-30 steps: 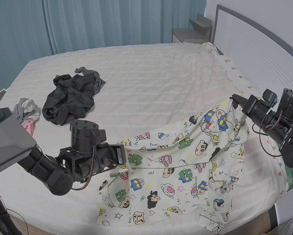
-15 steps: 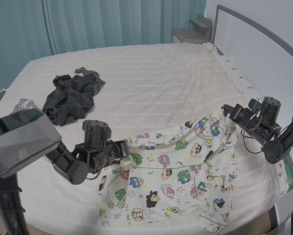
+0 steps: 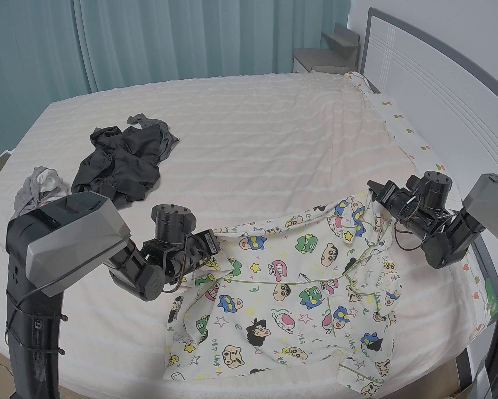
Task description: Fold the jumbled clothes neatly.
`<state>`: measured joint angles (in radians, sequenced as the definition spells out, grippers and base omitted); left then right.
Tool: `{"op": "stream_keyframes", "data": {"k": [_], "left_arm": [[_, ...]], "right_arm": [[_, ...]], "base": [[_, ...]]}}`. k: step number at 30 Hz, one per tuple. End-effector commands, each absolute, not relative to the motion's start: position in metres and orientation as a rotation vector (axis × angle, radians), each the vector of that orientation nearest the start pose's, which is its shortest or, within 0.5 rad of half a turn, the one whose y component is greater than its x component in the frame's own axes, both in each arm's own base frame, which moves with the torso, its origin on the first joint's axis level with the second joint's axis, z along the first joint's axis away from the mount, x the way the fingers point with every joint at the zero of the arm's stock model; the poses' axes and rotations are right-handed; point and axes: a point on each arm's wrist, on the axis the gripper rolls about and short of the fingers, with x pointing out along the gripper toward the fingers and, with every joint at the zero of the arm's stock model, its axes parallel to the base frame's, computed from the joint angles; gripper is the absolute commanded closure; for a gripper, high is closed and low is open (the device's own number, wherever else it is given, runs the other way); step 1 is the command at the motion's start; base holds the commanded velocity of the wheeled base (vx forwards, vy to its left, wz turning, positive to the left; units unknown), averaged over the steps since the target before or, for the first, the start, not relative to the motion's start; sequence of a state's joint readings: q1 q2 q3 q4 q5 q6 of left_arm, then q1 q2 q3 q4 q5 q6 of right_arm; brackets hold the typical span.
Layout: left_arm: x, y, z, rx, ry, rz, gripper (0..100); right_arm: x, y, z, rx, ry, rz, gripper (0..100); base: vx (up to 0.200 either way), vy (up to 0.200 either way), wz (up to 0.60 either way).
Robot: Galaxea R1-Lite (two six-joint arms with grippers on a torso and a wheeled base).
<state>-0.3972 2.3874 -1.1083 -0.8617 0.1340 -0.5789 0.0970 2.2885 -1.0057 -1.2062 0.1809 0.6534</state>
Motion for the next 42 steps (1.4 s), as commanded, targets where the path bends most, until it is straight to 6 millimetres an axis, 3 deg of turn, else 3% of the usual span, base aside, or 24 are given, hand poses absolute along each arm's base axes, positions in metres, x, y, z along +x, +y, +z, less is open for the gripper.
{"op": "stream_keyframes", "data": {"k": [1, 9, 14, 16, 17, 26, 32, 35, 42], "left_arm": [[0.415, -0.167, 0.006, -0.471, 0.421, -0.081, 0], [0.430, -0.150, 0.019, -0.503, 0.289, -0.013, 0], [0.443, -0.131, 0.028, -0.516, 0.224, 0.045, 0], [0.443, -0.131, 0.028, -0.516, 0.224, 0.045, 0], [0.450, -0.116, 0.032, -0.525, 0.199, 0.076, 0], [0.452, -0.092, 0.037, -0.529, 0.186, 0.122, 0], [0.431, -0.082, 0.055, -0.537, 0.221, 0.077, 0], [0.403, -0.078, 0.070, -0.560, 0.286, -0.039, 0], [0.352, -0.072, 0.092, -0.651, 0.375, -0.171, 0]], "right_arm": [[0.429, 0.037, 0.051, 0.660, 0.199, 0.230, 0], [0.441, 0.023, 0.082, 0.936, 0.120, 0.221, 0], [0.450, 0.011, 0.093, 1.122, 0.104, 0.204, 0], [0.450, 0.011, 0.093, 1.122, 0.104, 0.204, 0], [0.457, 0.004, 0.103, 1.231, 0.118, 0.179, 0], [0.478, -0.009, 0.127, 1.450, 0.248, 0.035, 0], [0.471, -0.022, 0.145, 1.507, 0.293, 0.037, 0], [0.459, -0.031, 0.149, 1.521, 0.391, 0.055, 0], [0.450, -0.031, 0.120, 1.323, 0.634, -0.050, 0]], "base": [[0.000, 0.000, 0.00], [0.000, 0.000, 0.00], [0.000, 0.000, 0.00], [0.000, 0.000, 0.00], [0.000, 0.000, 0.00], [0.000, 0.000, 0.00], [0.000, 0.000, 0.00], [0.000, 0.000, 0.00], [0.000, 0.000, 0.00]]}}
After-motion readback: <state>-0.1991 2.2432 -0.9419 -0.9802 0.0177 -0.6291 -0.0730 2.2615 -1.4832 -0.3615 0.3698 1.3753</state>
